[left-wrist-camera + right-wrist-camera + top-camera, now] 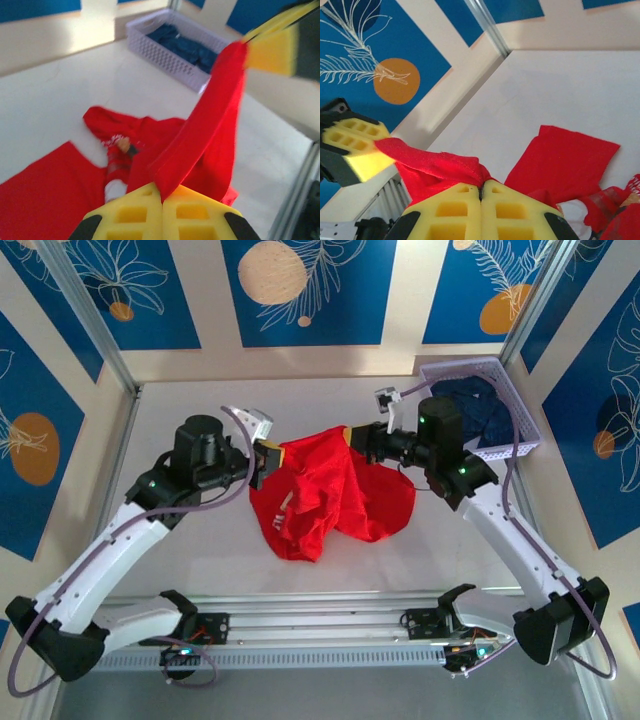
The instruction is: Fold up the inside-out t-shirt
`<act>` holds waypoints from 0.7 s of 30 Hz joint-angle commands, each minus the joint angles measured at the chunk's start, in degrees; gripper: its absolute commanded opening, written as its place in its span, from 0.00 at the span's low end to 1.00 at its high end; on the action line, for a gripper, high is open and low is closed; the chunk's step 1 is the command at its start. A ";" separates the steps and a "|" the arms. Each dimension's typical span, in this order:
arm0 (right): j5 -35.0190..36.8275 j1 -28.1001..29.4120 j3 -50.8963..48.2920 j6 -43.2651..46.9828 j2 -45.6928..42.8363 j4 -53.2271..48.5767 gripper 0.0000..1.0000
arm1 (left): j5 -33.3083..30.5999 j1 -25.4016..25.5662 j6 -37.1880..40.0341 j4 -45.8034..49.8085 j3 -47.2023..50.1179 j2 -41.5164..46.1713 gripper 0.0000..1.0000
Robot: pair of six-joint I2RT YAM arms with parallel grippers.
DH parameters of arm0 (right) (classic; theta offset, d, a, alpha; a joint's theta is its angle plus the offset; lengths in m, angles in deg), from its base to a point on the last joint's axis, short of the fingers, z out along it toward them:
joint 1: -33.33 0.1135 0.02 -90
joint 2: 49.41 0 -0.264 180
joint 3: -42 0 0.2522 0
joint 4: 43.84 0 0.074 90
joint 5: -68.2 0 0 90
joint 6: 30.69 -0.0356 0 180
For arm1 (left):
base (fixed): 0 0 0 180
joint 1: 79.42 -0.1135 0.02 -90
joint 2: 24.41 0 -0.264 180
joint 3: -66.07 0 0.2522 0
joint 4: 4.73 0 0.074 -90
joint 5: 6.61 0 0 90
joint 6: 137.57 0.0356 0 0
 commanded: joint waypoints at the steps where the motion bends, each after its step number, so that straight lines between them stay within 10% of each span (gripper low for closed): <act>1: 6.19 0.10 1.42 3.08 -1.34 -0.03 0.00 | -5.48 -0.69 -0.52 8.84 -0.99 -1.21 0.00; 13: 19.81 8.98 4.35 17.85 5.61 -10.69 0.00 | 17.85 -3.29 -14.93 -6.92 2.83 3.21 0.00; 21: 23.73 9.99 4.47 18.91 6.39 -11.50 0.00 | 6.48 -4.33 -13.97 0.88 3.10 3.96 0.00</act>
